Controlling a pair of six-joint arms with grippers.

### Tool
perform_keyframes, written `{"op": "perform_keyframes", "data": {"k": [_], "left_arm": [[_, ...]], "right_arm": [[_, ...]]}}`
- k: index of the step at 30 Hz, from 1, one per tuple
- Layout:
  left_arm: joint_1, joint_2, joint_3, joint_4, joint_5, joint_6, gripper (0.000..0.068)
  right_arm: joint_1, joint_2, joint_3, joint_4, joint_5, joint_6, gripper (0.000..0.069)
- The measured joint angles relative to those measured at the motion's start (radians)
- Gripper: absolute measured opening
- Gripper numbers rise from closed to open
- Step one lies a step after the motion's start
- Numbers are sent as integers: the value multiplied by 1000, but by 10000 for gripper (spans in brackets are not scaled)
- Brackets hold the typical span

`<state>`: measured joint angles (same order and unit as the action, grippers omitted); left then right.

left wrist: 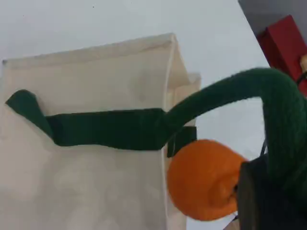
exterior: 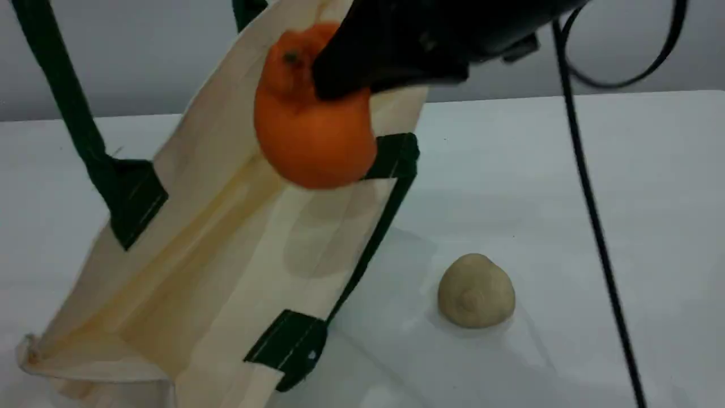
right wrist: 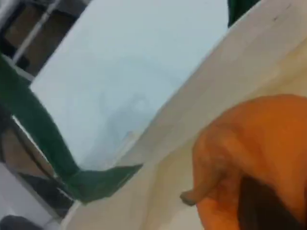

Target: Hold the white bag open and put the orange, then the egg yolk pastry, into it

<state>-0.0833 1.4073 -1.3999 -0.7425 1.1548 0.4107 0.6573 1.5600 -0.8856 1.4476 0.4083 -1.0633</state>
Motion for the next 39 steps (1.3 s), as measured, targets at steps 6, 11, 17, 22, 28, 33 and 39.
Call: {"op": "perform_keyframes", "data": {"k": [6,11,17,22,28,33,39], "left_arm": [[0,0,0,-1,0,0,71],[0,0,0,-1,0,0,71],[0,0,0,-1,-3,0,71],[0,0,0,-1,-3,0,71],[0,0,0,-21,-8,0,71],[0,0,0,-21,-2,0,71],[0,0,0,-21,5,0,71]], "right_arm": [[78,67,0,112,-60,-62,24],[141,115,0,248,-195,-118,24],[191,157,-17,303,-268,-206,24],[203,197,-72,299,-228,-206,24],[202,273,-136,299,-225,-203,24],[202,360,-220,295,-224,-219,24],[201,431,-295,295,-216,-224,24]]}}
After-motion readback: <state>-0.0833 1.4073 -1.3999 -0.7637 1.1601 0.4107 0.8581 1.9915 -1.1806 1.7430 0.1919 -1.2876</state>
